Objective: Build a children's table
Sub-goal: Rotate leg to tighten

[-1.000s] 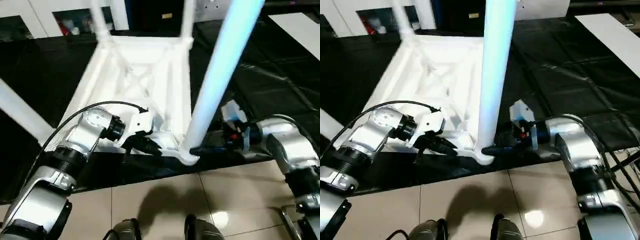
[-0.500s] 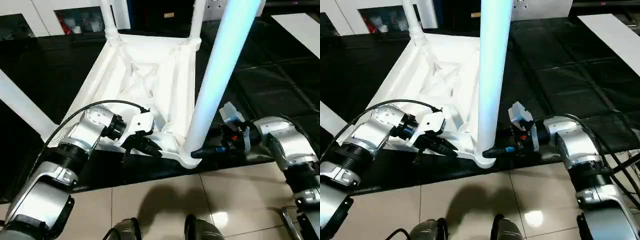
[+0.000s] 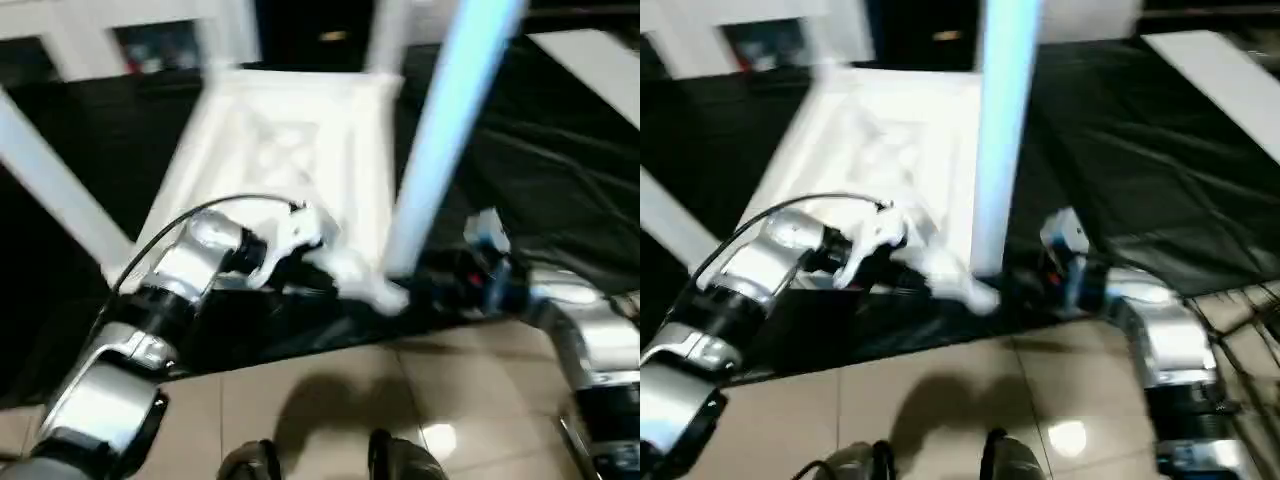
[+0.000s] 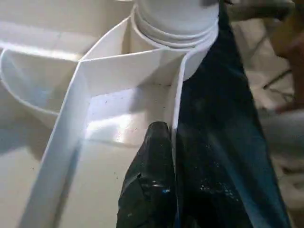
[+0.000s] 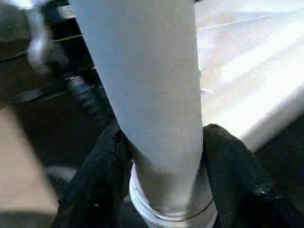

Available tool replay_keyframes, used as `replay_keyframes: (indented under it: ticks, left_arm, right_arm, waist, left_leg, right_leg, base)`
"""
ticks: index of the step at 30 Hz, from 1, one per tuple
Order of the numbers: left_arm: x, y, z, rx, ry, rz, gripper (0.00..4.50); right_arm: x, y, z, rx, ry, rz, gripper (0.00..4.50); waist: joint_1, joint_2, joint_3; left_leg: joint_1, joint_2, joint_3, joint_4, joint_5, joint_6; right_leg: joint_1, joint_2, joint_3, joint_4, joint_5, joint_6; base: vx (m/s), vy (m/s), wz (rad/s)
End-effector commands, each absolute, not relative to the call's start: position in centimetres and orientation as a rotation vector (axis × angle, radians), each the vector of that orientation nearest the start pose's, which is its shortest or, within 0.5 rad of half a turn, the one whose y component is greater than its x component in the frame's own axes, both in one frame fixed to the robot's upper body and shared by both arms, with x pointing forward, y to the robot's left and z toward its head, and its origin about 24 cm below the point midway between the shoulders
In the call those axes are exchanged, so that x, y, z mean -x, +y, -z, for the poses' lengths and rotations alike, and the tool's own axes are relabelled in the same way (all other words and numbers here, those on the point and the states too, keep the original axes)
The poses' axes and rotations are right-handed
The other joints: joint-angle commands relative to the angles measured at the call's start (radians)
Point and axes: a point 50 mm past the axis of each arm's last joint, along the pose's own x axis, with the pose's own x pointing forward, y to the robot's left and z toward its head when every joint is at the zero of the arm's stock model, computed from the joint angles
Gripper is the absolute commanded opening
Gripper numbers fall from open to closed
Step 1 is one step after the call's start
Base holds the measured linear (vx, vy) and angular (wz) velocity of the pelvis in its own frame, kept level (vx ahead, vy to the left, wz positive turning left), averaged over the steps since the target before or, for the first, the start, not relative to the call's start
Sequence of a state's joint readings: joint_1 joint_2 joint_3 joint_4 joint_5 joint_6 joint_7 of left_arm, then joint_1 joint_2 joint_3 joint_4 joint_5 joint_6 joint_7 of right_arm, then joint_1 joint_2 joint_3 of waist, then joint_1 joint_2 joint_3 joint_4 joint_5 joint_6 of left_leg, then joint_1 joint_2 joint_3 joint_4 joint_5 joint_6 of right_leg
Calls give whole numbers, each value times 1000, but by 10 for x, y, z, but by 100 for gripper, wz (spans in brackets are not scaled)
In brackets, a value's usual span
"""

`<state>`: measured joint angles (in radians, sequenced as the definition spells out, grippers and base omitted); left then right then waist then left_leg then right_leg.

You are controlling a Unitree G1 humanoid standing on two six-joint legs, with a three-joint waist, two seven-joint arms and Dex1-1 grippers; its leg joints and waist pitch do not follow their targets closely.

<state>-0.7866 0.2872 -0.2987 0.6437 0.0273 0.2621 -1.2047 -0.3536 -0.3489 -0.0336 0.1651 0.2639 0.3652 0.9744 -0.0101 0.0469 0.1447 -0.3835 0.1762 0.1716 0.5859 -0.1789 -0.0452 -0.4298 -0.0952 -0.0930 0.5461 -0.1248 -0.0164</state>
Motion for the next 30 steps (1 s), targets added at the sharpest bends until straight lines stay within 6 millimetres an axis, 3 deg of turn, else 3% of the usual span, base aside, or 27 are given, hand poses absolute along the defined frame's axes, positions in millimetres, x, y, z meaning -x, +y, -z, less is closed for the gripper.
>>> replay_keyframes:
  ticks: [1,3,5,6,7,8,9,10,11,12,15,17,18,20,23,24,25,26,27,30]
  left_arm:
    - [-354,90,-100,-363,391,1206,0]
    - [-357,87,-103,-347,373,1133,0]
    - [-359,83,-105,-330,354,1094,0]
    - [-360,80,-107,-320,339,1068,0]
    - [-361,77,-108,-308,322,1043,0]
    - [-361,73,-110,-301,307,1028,0]
    - [-361,70,-111,-297,298,1018,0]
    - [-361,66,-112,-285,281,1000,0]
    - [-361,61,-114,-276,268,994,0]
    - [-361,58,-115,-269,258,985,0]
    - [-363,57,-116,-294,237,974,0]
    - [-365,62,-117,-314,234,971,0]
    - [-365,63,-116,-322,234,980,0]
    - [-363,71,-115,-342,240,1017,0]
    - [-360,80,-110,-362,260,1069,0]
    - [-359,82,-108,-364,267,1091,0]
    - [-357,85,-107,-377,270,1115,0]
    - [-355,87,-104,-382,282,1137,0]
    - [-354,90,-102,-385,297,1157,0]
    - [-350,94,-99,-401,303,1213,0]
  right_arm:
    - [-293,-127,-67,-76,254,-972,199]
    - [-305,-109,-70,-102,237,-801,199]
    - [-314,-99,-72,-142,226,-683,199]
    - [-318,-94,-73,-166,221,-628,199]
    - [-321,-88,-75,-185,217,-592,199]
    - [-325,-83,-76,-188,214,-546,199]
    - [-327,-80,-77,-187,213,-516,199]
    - [-330,-76,-78,-213,209,-480,199]
    - [-333,-74,-79,-218,199,-442,255]
    - [-335,-73,-80,-210,188,-405,269]
    - [-338,-79,-79,-169,173,-360,289]
    - [-337,-86,-77,-143,168,-381,304]
    - [-336,-90,-77,-133,164,-383,323]
    - [-331,-108,-76,-82,130,-422,334]
    - [-323,-134,-78,-32,84,-477,359]
    - [-320,-142,-79,-19,73,-491,367]
    - [-317,-148,-81,-14,59,-534,378]
    - [-314,-156,-83,1,44,-565,388]
    - [-312,-163,-86,16,29,-595,403]
    - [-308,-173,-92,31,11,-659,432]
  waist:
    - [-7,-4,-54]
    - [-32,3,-51]
    - [-52,7,-50]
    - [-60,9,-51]
    - [-74,15,-48]
    - [-81,19,-44]
    - [-90,24,-38]
    - [-96,18,-38]
    - [-103,21,-38]
    - [-111,12,-35]
    - [-117,14,-40]
    - [-117,13,-46]
    - [-116,14,-53]
    - [-109,8,-58]
    - [-101,2,-70]
    - [-91,-3,-84]
    - [-86,1,-85]
    - [-82,7,-89]
    - [-78,5,-91]
    - [-63,0,-87]
  left_leg:
    - [12,32,-29,-84,-389,32]
    - [6,30,-39,-88,-424,18]
    - [11,28,-47,-86,-466,8]
    - [14,30,-48,-86,-477,7]
    - [12,34,-57,-89,-510,8]
    - [11,39,-61,-94,-536,9]
    - [18,47,-66,-103,-602,9]
    - [20,46,-65,-104,-608,9]
    - [26,40,-61,-100,-605,8]
    - [21,33,-58,-94,-580,13]
    - [12,27,-55,-88,-494,31]
    - [4,32,-52,-88,-425,48]
    - [-3,36,-50,-88,-365,64]
    - [-7,37,-38,-80,-284,112]
    - [-10,26,-30,-62,-204,163]
    - [-19,20,-29,-48,-101,220]
    - [-23,23,-31,-45,-58,242]
    - [-24,23,-32,-36,21,286]
    - [-24,24,-32,-29,80,324]
    - [-26,24,-30,-24,78,352]
  right_leg:
    - [55,-55,24,-99,-699,-92]
    - [57,-53,7,-107,-715,-74]
    - [58,-54,-9,-115,-736,-53]
    - [56,-56,-12,-116,-726,-57]
    - [61,-56,-27,-120,-707,-55]
    - [65,-55,-32,-121,-690,-52]
    - [67,-55,-36,-120,-639,-50]
    - [65,-56,-34,-119,-626,-54]
    - [59,-62,-32,-122,-619,-67]
    - [58,-66,-37,-126,-638,-68]
    - [63,-77,-32,-124,-633,-75]
    - [67,-77,-19,-110,-544,-110]
    - [72,-74,-11,-94,-442,-146]
    - [70,-68,1,-73,-304,-201]
    - [76,-69,12,-59,-250,-227]
    - [84,-65,20,-40,-152,-247]
    - [84,-65,20,-29,-109,-258]
    - [85,-63,19,-17,-26,-280]
    - [84,-60,20,-5,52,-299]
    - [83,-58,18,-3,37,-304]
  base:
    - [0,0,0]
    - [0,0,0]
    - [0,0,0]
    - [0,0,0]
    - [0,0,0]
    - [0,0,0]
    - [0,0,0]
    - [0,0,0]
    - [0,0,0]
    - [0,0,0]
    - [0,0,0]
    - [28,1,4]
    - [55,2,7]
    - [69,-5,10]
    - [76,-25,11]
    - [71,-40,8]
    - [0,0,0]
    - [0,0,0]
    - [0,0,0]
    - [0,0,0]
